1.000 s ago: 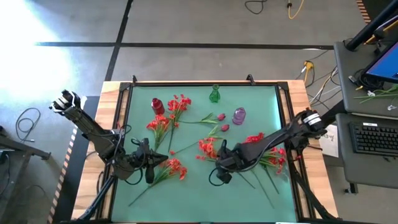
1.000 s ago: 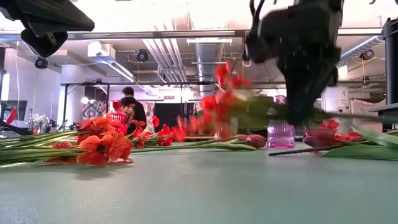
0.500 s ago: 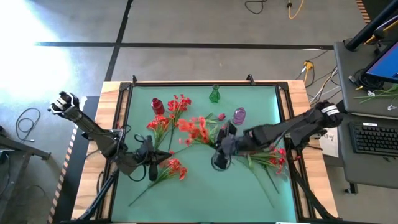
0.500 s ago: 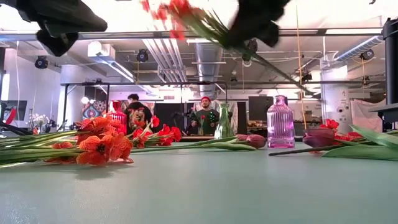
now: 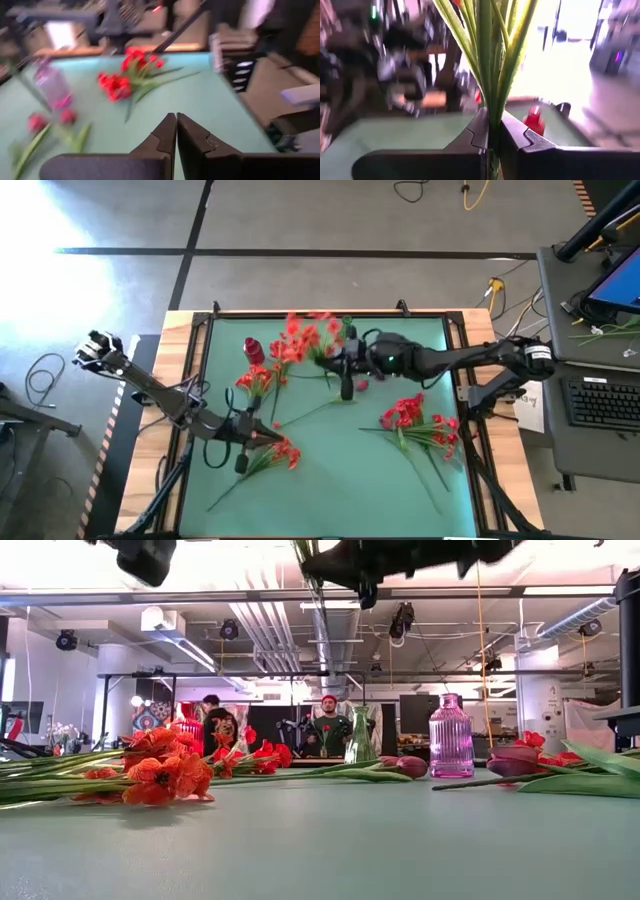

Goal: Sort flowers into vase by color
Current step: Put the middle right orange flowers into the green flower vase

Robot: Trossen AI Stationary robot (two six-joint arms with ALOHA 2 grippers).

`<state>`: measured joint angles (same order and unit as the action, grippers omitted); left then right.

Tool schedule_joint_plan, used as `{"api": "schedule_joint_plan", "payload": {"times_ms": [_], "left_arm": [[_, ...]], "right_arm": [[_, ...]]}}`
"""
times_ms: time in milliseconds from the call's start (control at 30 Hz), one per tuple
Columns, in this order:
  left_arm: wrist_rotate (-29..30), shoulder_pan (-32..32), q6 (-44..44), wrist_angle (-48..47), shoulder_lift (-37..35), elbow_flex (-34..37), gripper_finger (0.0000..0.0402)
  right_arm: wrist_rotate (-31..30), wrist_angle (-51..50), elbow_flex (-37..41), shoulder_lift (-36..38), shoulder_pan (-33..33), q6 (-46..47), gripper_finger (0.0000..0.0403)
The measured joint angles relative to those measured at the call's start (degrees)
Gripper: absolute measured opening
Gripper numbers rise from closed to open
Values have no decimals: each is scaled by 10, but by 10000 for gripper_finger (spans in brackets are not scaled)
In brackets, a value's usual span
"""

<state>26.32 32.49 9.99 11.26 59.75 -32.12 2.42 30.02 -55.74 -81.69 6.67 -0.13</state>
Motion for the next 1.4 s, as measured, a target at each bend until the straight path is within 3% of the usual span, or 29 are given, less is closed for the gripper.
{"api": "schedule_joint_plan", "payload": {"times_ms": [167,333,467,700,967,1100,1400], "left_arm": [[75,0,123,-116,-14,0,0],[134,0,159,-171,-35,0,0],[167,0,164,-198,-53,0,0],[168,0,223,-234,-74,0,0],[168,0,257,-261,-75,0,0],[168,0,257,-262,-75,0,0],[168,0,266,-263,-75,0,0]], "right_arm": [[-37,203,63,0,9,-25,13],[-57,284,87,-1,12,-25,13],[-89,296,82,-3,12,-35,13],[-160,335,74,-29,35,-65,13],[-184,328,66,-47,113,-43,13],[-233,292,63,-45,160,-44,13],[-234,250,63,-43,219,-6,13]]}}
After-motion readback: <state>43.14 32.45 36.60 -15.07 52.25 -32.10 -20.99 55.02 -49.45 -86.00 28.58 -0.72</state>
